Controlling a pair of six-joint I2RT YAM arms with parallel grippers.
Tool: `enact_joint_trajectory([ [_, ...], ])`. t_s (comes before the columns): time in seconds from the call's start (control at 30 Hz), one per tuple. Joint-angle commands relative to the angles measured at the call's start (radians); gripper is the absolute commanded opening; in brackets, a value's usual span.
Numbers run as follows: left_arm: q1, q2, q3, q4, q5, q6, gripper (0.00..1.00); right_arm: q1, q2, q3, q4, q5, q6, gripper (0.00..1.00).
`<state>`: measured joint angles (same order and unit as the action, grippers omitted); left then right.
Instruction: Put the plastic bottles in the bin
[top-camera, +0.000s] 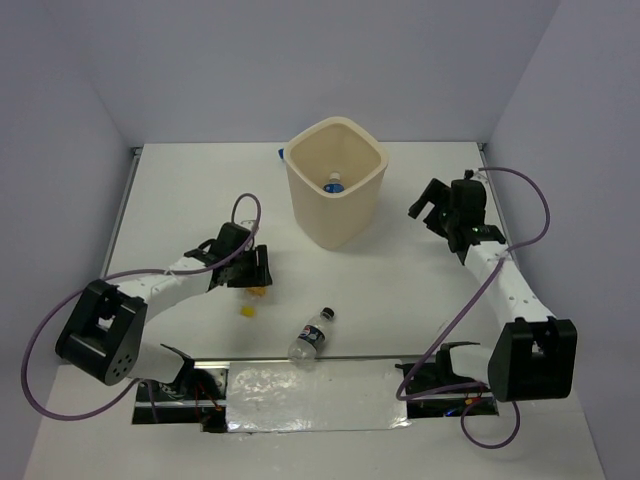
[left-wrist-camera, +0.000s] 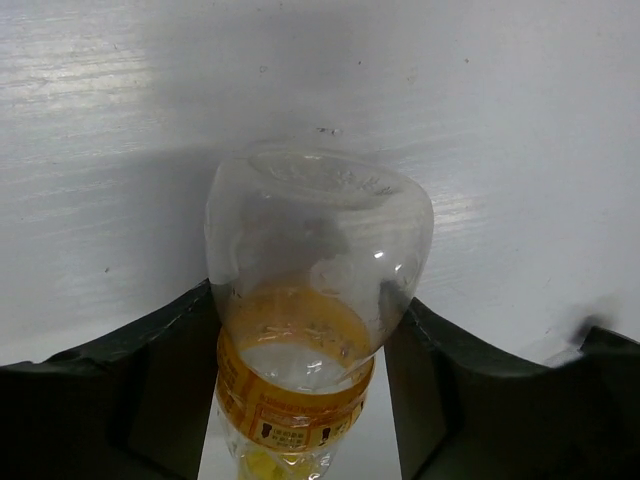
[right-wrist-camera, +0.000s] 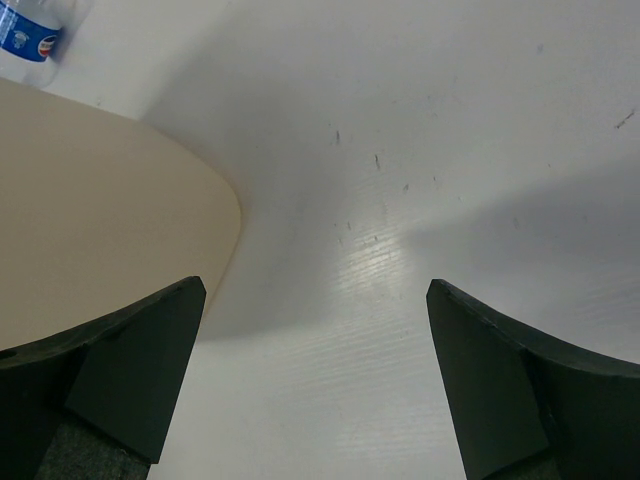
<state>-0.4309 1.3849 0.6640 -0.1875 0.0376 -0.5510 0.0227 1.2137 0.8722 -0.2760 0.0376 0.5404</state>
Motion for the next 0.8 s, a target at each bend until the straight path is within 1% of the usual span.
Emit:
enact_joint_trajectory([
  [0.0,-0.002,-0.017,0.054,-0.024,-0.011,0.013,0.54,-0.015,-0.052,-0.018,0.055,-0.015,-0.019,1.0],
  [0.07,-0.002,-0.03,0.12,-0.076,-0.034,0.013,0.48,-0.012,-0.077,-0.039,0.057,-0.042,-0.026,1.0],
  [0.1,-0.002,-0.043,0.149,-0.093,-0.079,0.011,0.46,-0.013,-0.091,-0.051,0.063,-0.062,-0.03,1.0],
  [0.13,-0.003,-0.05,0.181,-0.11,-0.087,0.014,0.44,-0.013,-0.104,-0.082,0.07,-0.07,-0.033,1.0],
  [0.17,-0.002,-0.056,0.25,-0.11,-0.084,0.029,0.39,-0.013,-0.138,-0.099,0.075,-0.065,-0.036,1.0],
  [0.2,-0.002,-0.067,0.287,-0.106,-0.078,0.039,0.38,-0.013,-0.155,-0.113,0.078,-0.058,-0.039,1.0],
  [0.23,-0.003,-0.07,0.371,-0.099,-0.067,0.058,0.38,-0.013,-0.193,-0.139,0.08,-0.047,-0.04,1.0],
  [0.3,-0.003,-0.061,0.475,-0.11,-0.07,0.075,0.39,-0.014,-0.233,-0.173,0.084,-0.051,-0.054,1.0],
  [0.33,-0.003,-0.055,0.585,-0.116,-0.08,0.082,0.39,-0.012,-0.258,-0.185,0.092,-0.06,-0.06,1.0],
  [0.47,-0.006,0.002,0.814,-0.072,-0.042,0.147,0.42,-0.013,-0.386,-0.248,0.159,-0.126,-0.068,1.0],
  [0.5,-0.014,0.017,0.853,-0.066,-0.027,0.155,0.42,-0.015,-0.405,-0.269,0.169,-0.139,-0.075,1.0],
  [0.53,-0.019,0.029,0.925,-0.057,-0.016,0.175,0.43,-0.014,-0.422,-0.277,0.173,-0.148,-0.086,1.0],
  [0.57,-0.023,0.061,0.956,-0.028,0.007,0.181,0.43,-0.013,-0.451,-0.291,0.184,-0.165,-0.094,1.0],
  [0.63,-0.043,0.116,1.029,-0.003,-0.025,0.184,0.42,-0.013,-0.474,-0.302,0.193,-0.173,-0.106,1.0],
  [0.7,-0.058,0.161,1.103,0.023,-0.019,0.207,0.45,-0.013,-0.499,-0.314,0.196,-0.176,-0.12,1.0],
  [0.73,-0.062,0.207,1.121,0.036,-0.018,0.207,0.45,-0.013,-0.506,-0.315,0.193,-0.177,-0.131,1.0],
  [0.77,-0.063,0.229,1.14,0.071,0.008,0.209,0.45,-0.012,-0.519,-0.321,0.196,-0.195,-0.134,1.0],
])
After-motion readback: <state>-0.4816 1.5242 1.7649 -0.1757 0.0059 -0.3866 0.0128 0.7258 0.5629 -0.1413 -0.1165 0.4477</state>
